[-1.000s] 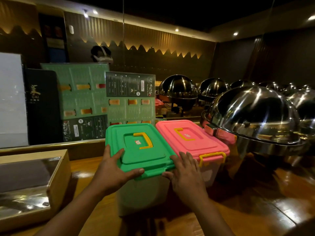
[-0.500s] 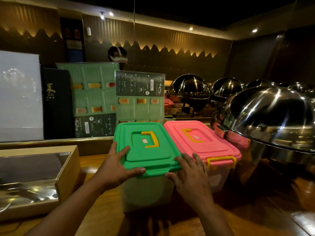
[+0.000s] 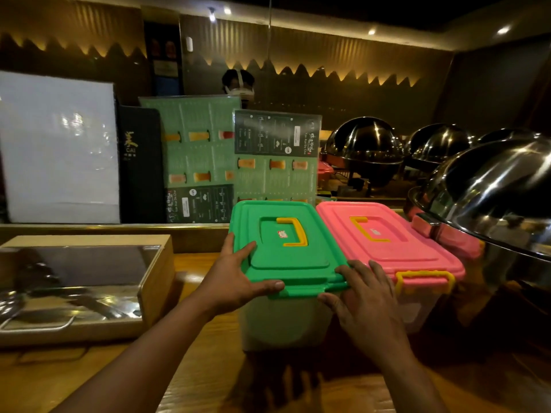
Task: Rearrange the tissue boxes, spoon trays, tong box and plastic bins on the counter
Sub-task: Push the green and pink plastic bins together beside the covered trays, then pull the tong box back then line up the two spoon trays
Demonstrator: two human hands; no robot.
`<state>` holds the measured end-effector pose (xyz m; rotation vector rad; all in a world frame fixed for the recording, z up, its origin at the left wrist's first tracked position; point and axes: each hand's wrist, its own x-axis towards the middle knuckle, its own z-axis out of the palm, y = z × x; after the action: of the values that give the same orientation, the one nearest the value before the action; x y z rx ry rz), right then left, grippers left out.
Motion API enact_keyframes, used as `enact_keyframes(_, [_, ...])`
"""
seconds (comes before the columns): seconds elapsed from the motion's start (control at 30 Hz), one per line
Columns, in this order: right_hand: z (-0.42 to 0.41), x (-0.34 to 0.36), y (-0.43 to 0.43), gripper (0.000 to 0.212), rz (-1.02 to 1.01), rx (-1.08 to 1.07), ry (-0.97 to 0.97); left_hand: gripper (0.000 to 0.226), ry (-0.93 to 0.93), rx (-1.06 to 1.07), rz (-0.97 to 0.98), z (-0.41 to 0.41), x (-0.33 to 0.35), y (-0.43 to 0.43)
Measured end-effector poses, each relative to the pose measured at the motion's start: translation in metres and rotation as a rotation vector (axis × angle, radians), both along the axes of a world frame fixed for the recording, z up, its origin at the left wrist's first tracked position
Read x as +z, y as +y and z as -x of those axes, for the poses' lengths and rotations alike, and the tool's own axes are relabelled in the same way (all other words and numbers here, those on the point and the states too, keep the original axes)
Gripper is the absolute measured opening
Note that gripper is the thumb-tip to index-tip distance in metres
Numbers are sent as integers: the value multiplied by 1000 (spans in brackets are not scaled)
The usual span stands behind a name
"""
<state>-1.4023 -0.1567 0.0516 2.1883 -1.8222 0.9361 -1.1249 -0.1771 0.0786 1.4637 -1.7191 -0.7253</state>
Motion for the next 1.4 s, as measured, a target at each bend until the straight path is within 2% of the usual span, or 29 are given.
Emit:
enact_keyframes(0.23, [0,0,1,71,28,8,-45,127,-55,-8,-5,-1,5,1])
enact_keyframes(0.37, [-7,0,-2,79,32,-32,-39,110,-109,-83,-28,-19,10,5])
enact_keyframes(0.5, [-36,9,2,80,105,-59,-146,85,-202,-92,73,-57,3,27])
enact_keyframes(0.57, [-66,16,13,68,238,0,-221,79,-223,-46,113,-91,-3,39])
enact_keyframes(0.63, [-107,24,27,45,374,114,-266,71,-191,10,133,-134,-8,46])
enact_keyframes(0.7, [-157,27,41,29,432,253,-286,64,-139,88,153,-183,-11,54])
enact_keyframes(0.8, [-230,10,48,29,264,426,-275,55,-109,244,185,-263,-20,65])
enact_keyframes(0.9, [-296,-15,37,41,-74,353,-240,54,-178,429,206,-347,-27,77])
enact_keyframes(0.97, [-337,-30,29,59,-269,273,-259,64,-276,537,176,-398,-31,83])
enact_keyframes(1.03, [-371,-44,21,68,-378,248,-318,79,-292,587,65,-437,-37,85])
enact_keyframes(1.13, [-402,-64,10,71,-427,212,-430,97,-266,545,-63,-469,-46,83])
enact_keyframes(1.27, [-420,-76,4,66,-388,125,-460,86,-106,429,-23,-481,-48,78])
enact_keyframes(1.4, [-426,-80,6,67,-334,43,-438,92,-180,455,-10,-480,-57,77])
